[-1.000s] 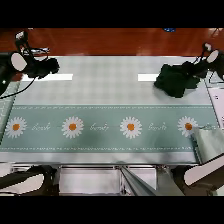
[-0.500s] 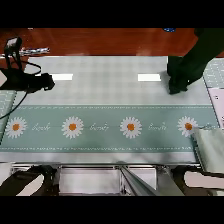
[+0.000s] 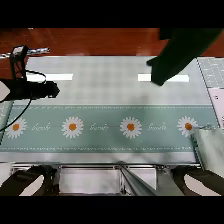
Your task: Fold the shirts.
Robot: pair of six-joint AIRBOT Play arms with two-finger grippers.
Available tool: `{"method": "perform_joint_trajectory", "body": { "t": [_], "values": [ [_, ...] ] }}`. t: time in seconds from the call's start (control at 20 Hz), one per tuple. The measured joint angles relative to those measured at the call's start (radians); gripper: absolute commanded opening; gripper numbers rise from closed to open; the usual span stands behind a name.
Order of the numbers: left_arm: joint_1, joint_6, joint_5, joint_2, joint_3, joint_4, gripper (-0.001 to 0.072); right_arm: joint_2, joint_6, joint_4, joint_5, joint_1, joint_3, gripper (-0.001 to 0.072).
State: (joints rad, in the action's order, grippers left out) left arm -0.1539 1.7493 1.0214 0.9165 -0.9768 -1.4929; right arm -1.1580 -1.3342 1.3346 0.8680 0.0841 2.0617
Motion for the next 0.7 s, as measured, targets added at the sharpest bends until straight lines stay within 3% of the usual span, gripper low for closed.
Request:
{"method": "perform_joint_trajectory", "body": {
  "t": [0.35,0.5,0.7],
  "values": [
    [0.119,0.001,-0.017,-0.004,0.002,0.004,0.0497,0.048,0.025,-0.017,0.117,0.23,-0.041,0.0024],
    [0.163,0.0,-0.017,-0.006,0.001,0.021,0.0497,0.006,0.013,-0.07,0.206,0.332,-0.165,0.0025],
    [0.189,-0.008,-0.011,-0.005,0.003,0.006,0.0498,-0.112,0.01,-0.19,0.207,0.478,-0.391,0.0025]
  ]
}}
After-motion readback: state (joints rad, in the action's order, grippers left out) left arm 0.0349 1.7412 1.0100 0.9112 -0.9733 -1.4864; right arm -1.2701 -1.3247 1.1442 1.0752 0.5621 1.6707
